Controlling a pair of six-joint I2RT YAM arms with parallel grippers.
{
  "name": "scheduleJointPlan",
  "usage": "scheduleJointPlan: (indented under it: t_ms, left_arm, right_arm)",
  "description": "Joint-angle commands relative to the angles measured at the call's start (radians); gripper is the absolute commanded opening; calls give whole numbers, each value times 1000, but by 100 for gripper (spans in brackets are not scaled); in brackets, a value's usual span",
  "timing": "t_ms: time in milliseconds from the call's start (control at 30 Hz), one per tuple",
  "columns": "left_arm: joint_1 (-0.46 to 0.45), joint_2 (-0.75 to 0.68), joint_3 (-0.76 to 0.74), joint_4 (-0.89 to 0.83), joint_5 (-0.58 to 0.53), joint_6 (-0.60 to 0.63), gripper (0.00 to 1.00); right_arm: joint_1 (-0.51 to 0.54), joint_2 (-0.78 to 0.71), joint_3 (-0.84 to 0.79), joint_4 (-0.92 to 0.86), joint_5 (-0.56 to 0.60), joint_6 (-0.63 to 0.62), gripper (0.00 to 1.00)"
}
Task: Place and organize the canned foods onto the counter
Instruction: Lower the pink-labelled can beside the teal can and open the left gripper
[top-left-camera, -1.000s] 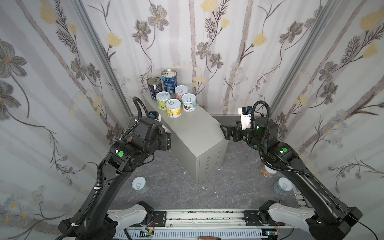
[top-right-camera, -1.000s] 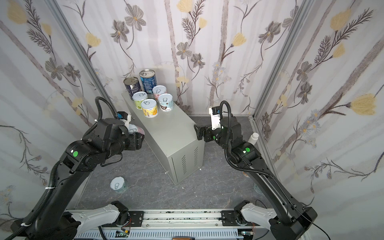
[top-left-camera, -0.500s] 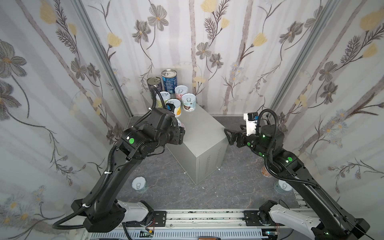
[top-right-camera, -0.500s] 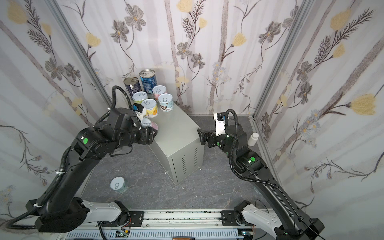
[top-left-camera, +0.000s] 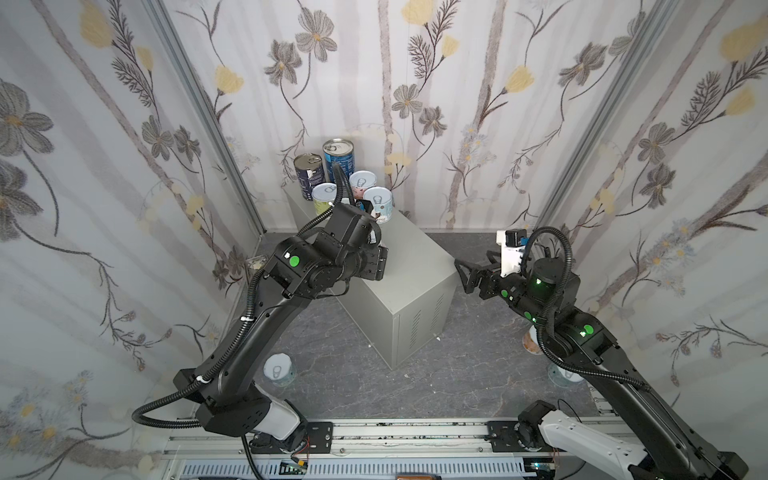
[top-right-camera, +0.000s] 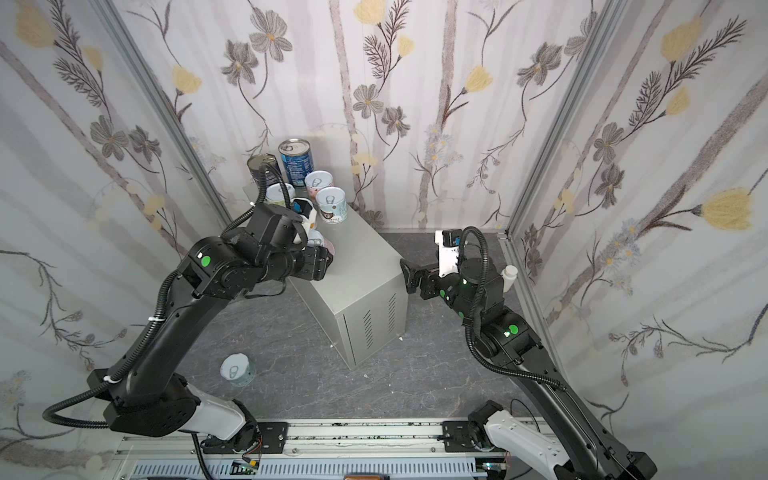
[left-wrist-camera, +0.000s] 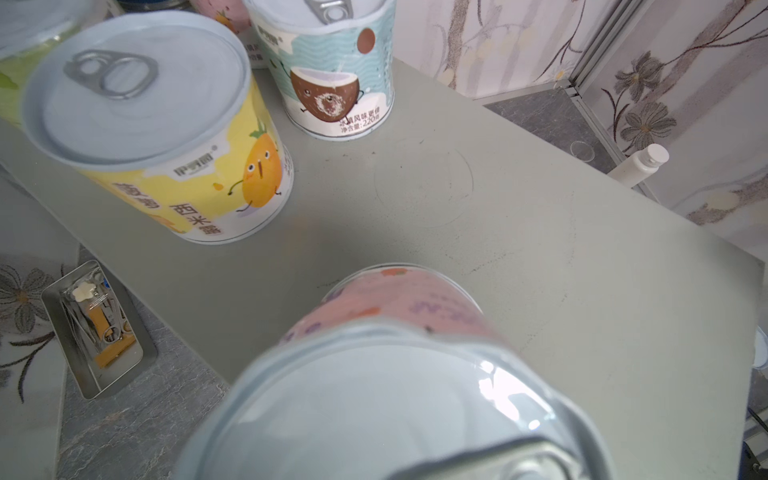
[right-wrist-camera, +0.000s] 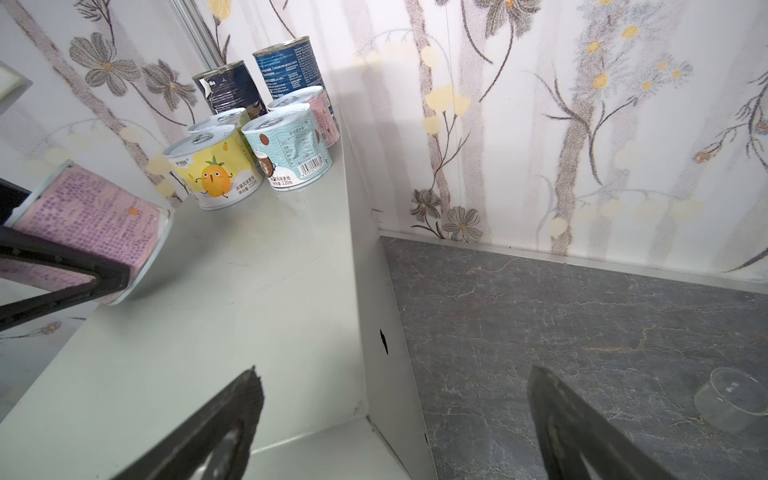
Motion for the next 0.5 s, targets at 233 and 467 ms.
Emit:
scheduleJointPlan:
  t_ms: [233,467]
  left_arm:
    - [-3,22,-15,20,-20,-16,49]
    - [-6,55,-15,22,-14,-7,54]
  right_arm:
    - [-1,25,-10,69,-20,-12,100]
    - [-2,40,-25,87,-25,-17,100]
